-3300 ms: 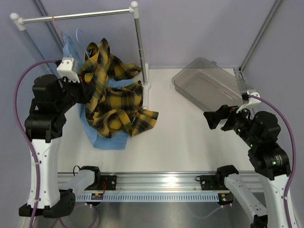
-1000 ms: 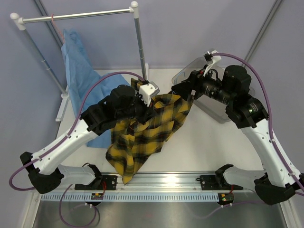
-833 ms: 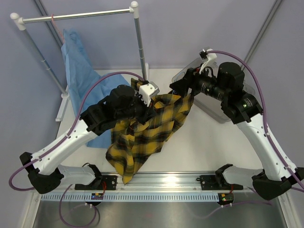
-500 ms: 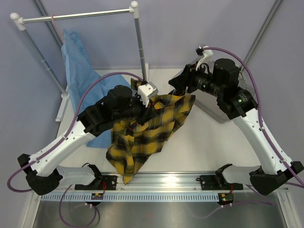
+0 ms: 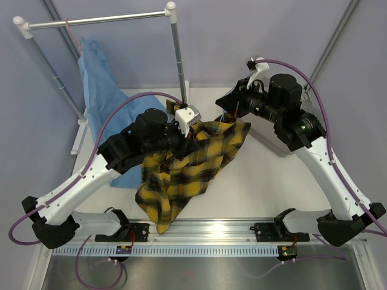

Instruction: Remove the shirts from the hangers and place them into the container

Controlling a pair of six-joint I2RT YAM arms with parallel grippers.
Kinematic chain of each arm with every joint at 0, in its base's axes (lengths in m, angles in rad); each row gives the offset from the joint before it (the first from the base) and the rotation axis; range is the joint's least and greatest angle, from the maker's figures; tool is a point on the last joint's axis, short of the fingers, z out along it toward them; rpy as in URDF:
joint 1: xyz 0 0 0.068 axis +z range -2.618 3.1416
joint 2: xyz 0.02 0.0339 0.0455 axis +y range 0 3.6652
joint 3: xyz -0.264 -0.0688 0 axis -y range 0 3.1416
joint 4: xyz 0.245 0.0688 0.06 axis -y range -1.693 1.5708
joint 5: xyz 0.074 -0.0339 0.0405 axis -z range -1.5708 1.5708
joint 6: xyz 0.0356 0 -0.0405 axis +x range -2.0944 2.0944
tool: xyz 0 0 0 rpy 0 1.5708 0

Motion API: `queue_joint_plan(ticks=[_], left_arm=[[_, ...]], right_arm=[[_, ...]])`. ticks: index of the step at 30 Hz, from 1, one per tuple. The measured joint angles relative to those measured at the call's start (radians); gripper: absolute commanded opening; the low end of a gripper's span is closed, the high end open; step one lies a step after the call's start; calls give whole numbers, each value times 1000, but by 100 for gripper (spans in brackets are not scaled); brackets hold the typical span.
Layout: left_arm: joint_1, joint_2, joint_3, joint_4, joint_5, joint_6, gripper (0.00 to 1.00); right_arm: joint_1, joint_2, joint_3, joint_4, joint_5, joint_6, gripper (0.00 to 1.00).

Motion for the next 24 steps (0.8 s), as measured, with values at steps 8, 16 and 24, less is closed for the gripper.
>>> queue_joint_plan(ticks=[8,16,24], left_arm=[[-2,-2,0,23,3,-19,66],[-2,-4,49,26,3,-46,81],[-2,-3,139,46,2,-76,87]], right_arm=[[14,-21,-23,-7,64,-37,0],[14,-59,-45,-8,121,-85,0],[15,-63,-60,-6,206,-126,0]])
